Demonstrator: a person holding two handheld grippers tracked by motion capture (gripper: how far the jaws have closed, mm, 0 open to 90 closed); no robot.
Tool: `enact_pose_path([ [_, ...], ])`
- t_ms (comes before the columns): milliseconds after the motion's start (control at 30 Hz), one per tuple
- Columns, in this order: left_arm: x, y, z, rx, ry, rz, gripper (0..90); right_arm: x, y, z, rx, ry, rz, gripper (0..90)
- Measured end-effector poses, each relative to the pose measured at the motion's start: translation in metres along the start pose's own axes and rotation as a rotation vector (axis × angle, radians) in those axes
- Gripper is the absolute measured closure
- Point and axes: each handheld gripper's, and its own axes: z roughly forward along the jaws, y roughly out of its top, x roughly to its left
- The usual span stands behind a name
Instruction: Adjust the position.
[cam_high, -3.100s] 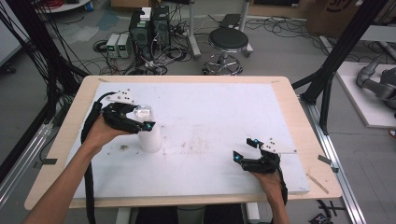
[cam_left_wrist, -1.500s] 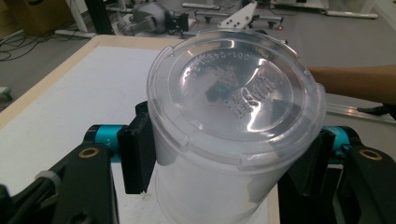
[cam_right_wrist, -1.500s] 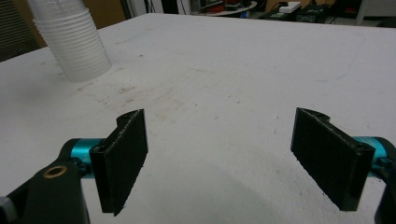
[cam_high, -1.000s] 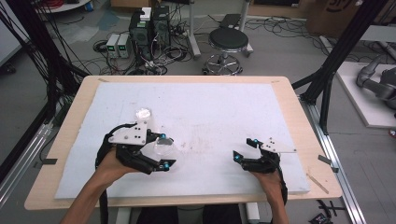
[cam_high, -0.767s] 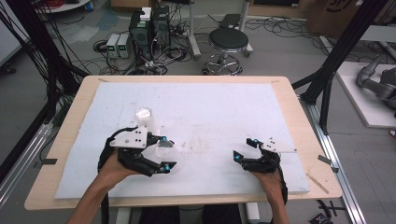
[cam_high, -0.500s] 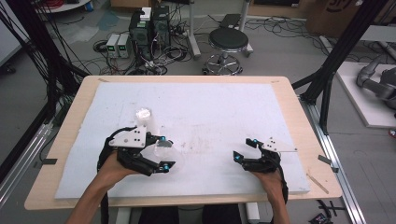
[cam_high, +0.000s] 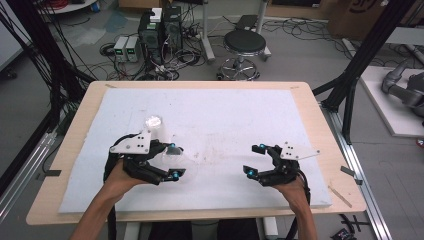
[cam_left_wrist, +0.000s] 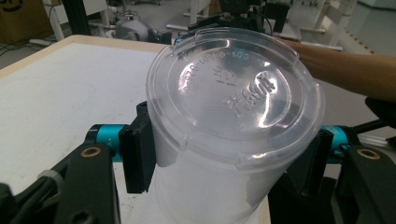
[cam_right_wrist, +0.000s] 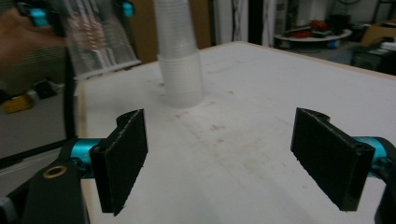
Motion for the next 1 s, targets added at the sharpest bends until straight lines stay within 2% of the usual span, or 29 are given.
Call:
enact_pose_path([
  [33,0.000,0.000,0.000,-0.007,-0.003,-0.005,36.2,0.004,0.008,0.004,-0.004,0.048,-0.021,18.9],
  [67,0.000,-0.001,0.001,-0.016,-0.008,-0.010,36.2,0.004,0.008,0.004,-0.004,0.048,-0.021,18.9],
  [133,0.000,-0.001,0.002,-0.028,-0.012,-0.014,36.2,0.009,0.017,0.008,-0.012,0.099,-0.035,18.9],
  [167,0.000,-0.001,0.003,-0.031,-0.014,-0.015,36.3,0.013,0.023,0.011,-0.016,0.139,-0.044,18.9],
  [200,0.000,-0.001,0.004,-0.033,-0.016,-0.015,36.3,0.013,0.023,0.011,-0.016,0.139,-0.044,18.9],
  [300,-0.001,-0.001,0.007,-0.052,-0.029,-0.021,36.3,0.020,0.035,0.020,-0.013,0.204,-0.072,18.9],
  [467,-0.003,-0.001,0.013,-0.097,-0.048,-0.033,36.6,0.025,0.042,0.028,-0.024,0.245,-0.083,18.9],
  [733,-0.006,-0.001,0.020,-0.124,-0.059,-0.022,36.9,0.033,0.049,0.044,-0.037,0.307,-0.098,18.9],
  [833,-0.007,-0.001,0.025,-0.131,-0.064,-0.022,37.0,0.036,0.051,0.053,-0.043,0.334,-0.105,18.9],
  [1000,-0.010,0.001,0.031,-0.146,-0.075,-0.017,37.0,0.044,0.054,0.072,-0.021,0.375,-0.127,18.9],
])
